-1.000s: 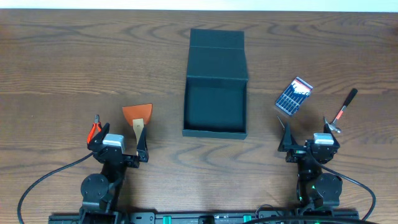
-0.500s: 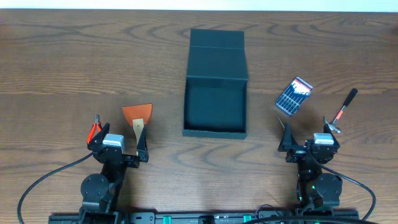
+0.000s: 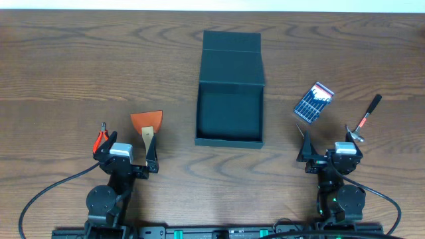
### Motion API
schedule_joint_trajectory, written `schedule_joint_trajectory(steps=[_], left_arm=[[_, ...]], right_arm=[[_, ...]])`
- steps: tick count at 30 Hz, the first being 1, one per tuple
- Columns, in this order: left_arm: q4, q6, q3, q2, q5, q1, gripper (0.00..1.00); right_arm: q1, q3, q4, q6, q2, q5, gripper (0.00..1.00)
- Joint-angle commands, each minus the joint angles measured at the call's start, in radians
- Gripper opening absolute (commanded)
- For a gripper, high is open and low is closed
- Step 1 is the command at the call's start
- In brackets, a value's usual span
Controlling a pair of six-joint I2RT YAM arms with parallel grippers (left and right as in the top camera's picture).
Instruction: Pack container
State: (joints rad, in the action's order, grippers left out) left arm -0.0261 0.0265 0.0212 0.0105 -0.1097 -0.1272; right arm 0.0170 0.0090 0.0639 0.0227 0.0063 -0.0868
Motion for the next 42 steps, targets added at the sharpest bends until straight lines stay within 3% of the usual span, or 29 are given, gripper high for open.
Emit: schedule_joint_trajectory(steps=[1,22,29,31,35,38,42], left_arm=[[-0.032,-0.002,-0.017,-0.006,-0.037,-0.002,0.99],[-0.032,-0.002,-0.017,-0.006,-0.037,-0.002,0.98],[-0.032,-0.001,-0.017,-0.006,-0.034,-0.002,0.99],[-0.02,-0.004,-0.017,-0.006,-0.021,-0.002,0.99],[-0.033,-0.153,-0.016,0.002,-0.004,-0.002,0.99],[-0.042,-0.274,0.001,0.017,-0.003,-0.002,0.99],[-0.064,-0.29,0.06,0.066,-0.043,-0.002,0.99]], right_arm=[[0.002,-0.003,0.003,0.008,-0.001,-0.01,0.99],[0.002,-0.003,0.003,0.008,-0.001,-0.007,0.99],[0.003,-0.003,0.007,0.004,0.0,0.072,0.99],[0.003,-0.003,0.008,-0.104,0.0,0.104,0.99],[0.003,0.005,0.008,-0.261,0.003,0.138,0.99],[0.003,0.059,0.034,-0.258,0.019,0.166,0.99],[0.003,0.218,0.177,-0.214,0.108,0.166,0.99]])
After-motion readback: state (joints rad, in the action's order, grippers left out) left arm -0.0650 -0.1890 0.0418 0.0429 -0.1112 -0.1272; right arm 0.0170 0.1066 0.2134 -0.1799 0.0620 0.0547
